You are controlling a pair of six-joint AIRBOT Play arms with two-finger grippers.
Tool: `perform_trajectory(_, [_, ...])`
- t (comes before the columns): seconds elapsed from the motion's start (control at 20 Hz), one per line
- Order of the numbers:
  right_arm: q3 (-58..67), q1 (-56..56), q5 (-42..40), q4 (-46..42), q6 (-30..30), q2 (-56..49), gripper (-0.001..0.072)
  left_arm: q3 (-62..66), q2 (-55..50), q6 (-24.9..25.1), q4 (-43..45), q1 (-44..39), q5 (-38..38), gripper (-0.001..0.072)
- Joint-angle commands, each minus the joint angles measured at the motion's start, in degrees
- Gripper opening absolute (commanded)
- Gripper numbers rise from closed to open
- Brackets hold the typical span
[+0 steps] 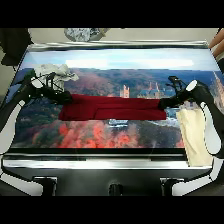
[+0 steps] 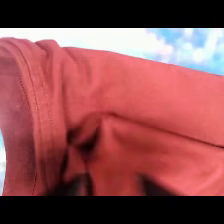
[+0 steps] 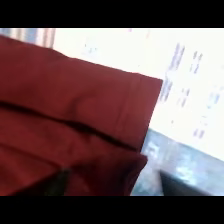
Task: Fold the shirts.
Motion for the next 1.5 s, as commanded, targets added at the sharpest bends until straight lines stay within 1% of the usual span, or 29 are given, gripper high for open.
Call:
perform_trajectory(0.0, [2.2,-0.1,6.9,0.0,-5.3,0.3,0.0702,1.9,0.8,0.2,-0.1,1.3,-4.2,0.0601])
perform_trajectory(0.1, [2.3,-1.2,6.7,1.0,-5.7,1.0,0.0702,2.2,3.8,0.2,0.0,1.9,-4.6,0.06])
perform_trajectory(0.2, [2.1,-3.7,8.2,5.8,-5.5,-0.5,0.0696,2.2,7.2,0.2,-0.1,1.9,-4.6,0.0599])
perform_trajectory(0.3, [1.5,-5.8,11.8,10.7,-5.4,-3.1,0.0696,2.2,10.6,0.2,-0.1,1.1,-4.6,0.0588])
perform_trajectory(0.4, [1.5,-5.5,14.7,11.7,-3.4,-5.8,0.0696,2.2,13.3,0.2,-0.1,-0.2,-4.6,0.0588])
perform_trajectory(0.5, [1.5,-4.0,14.0,13.2,-1.5,-7.3,0.0689,2.2,15.1,0.2,-0.1,-2.1,-4.6,0.0588])
perform_trajectory(0.55, [1.5,-3.0,12.2,13.7,-0.6,-7.5,0.0611,2.2,15.7,0.2,-0.1,-3.5,-4.6,0.0588])
perform_trajectory(0.6, [1.5,-2.1,10.0,14.1,0.4,-7.4,0.0345,2.2,15.8,0.2,-0.1,-4.9,-4.6,0.0587])
perform_trajectory(0.65, [1.7,-1.5,8.7,15.0,1.2,-7.0,0.0058,2.1,15.7,0.1,-0.1,-6.6,-4.5,0.0583])
perform_trajectory(0.7, [1.7,-1.3,7.7,17.1,0.9,-6.1,0.0049,2.1,15.3,0.0,-0.1,-8.3,-4.3,0.0579])
perform_trajectory(0.75, [1.7,-1.3,7.1,19.2,-1.4,-4.4,0.005,2.1,14.7,0.0,-0.1,-10.2,-3.9,0.0415])
perform_trajectory(0.8, [1.7,-1.3,7.1,20.1,-2.3,-2.1,0.005,2.1,13.7,0.0,-0.1,-12.3,-3.3,0.0056])
perform_trajectory(0.85, [1.7,-1.3,7.7,20.0,-2.3,0.5,0.0049,2.1,12.5,-0.7,-0.2,-14.5,-2.1,0.0032])
perform_trajectory(0.95, [1.6,-1.3,10.8,20.0,-2.3,6.2,0.005,2.1,8.8,-4.5,-2.7,-19.2,1.1,0.0031])
perform_trajectory(1.0, [1.6,-1.3,12.9,20.0,-2.4,9.2,0.005,2.1,6.6,-5.0,-5.6,-21.3,2.6,0.0031])
perform_trajectory(1.2, [1.6,-1.3,18.9,19.8,-2.7,20.2,0.0051,2.1,-2.3,-5.0,-22.3,-28.0,8.3,0.003])
perform_trajectory(1.45, [1.6,-1.3,25.2,19.8,-2.2,30.8,0.0052,2.2,-9.0,-4.7,-37.5,-34.5,18.2,0.003])
